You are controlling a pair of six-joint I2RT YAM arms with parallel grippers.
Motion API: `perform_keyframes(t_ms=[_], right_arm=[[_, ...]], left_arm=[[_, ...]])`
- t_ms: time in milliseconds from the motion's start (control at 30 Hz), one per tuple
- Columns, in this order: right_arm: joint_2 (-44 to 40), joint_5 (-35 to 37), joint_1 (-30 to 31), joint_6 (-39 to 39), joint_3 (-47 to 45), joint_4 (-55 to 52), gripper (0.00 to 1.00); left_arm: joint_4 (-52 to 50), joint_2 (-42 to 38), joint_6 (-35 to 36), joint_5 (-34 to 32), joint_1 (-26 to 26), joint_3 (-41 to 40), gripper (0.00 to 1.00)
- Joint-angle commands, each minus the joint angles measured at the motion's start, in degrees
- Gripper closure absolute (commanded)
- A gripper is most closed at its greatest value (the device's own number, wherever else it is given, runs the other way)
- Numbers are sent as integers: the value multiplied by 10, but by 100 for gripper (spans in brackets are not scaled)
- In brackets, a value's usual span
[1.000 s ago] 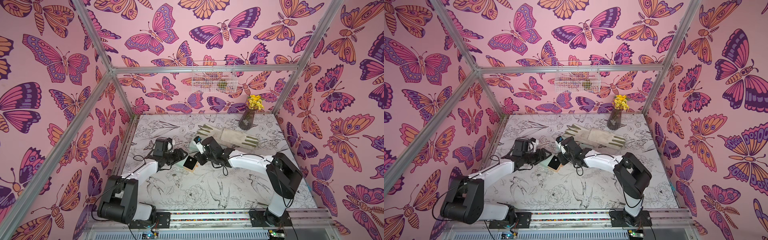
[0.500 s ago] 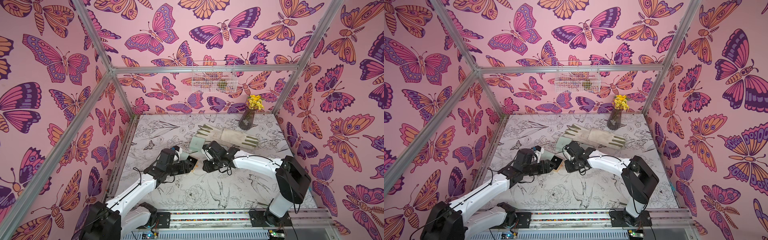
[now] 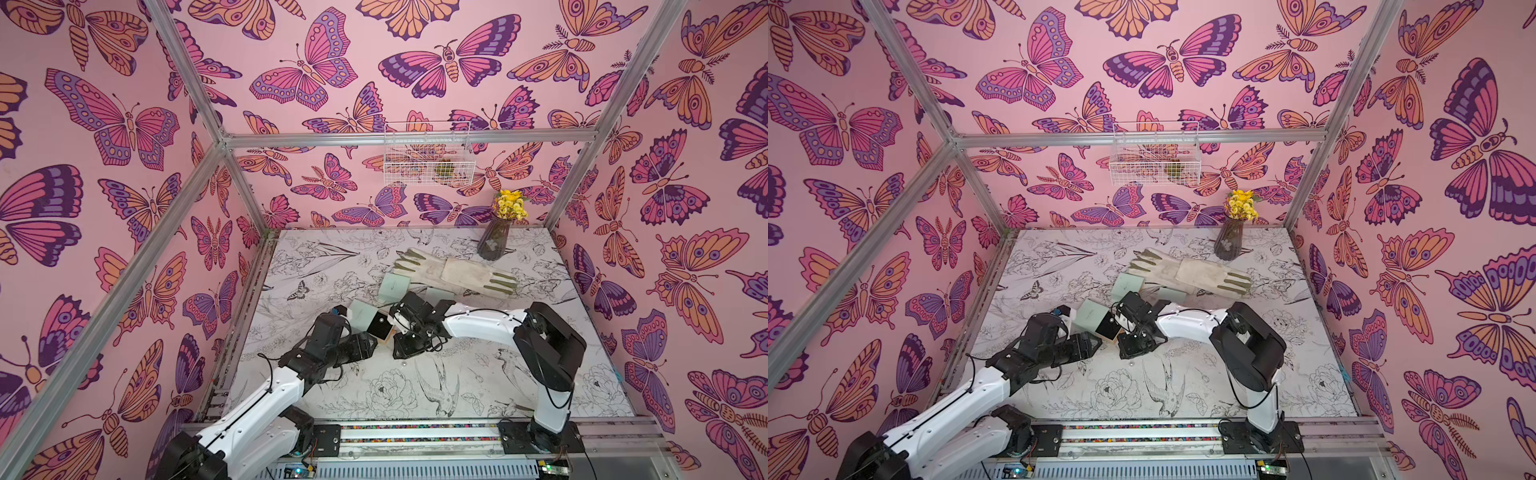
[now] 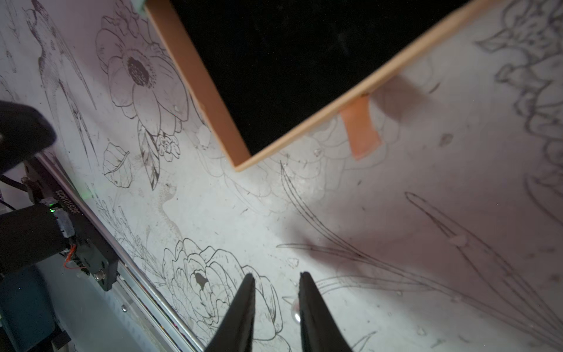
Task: Place the earrings into the drawer-style jewelry box
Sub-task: Adjust the earring at the center of the board.
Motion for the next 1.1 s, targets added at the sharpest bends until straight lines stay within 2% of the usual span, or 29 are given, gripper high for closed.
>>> perform_keyframes(t_ms=[0,433,1067], right_arm=[[14,6,3,3,19,-12,70],[31,42,2,17,20,-51,61],[-9,26,3,38,-39,-53,60]], left_arm=[[-18,11,4,-7,-2,4,27],[-17,29,5,-2,-2,9,28],[-3,61,13,6,-3,19,28]])
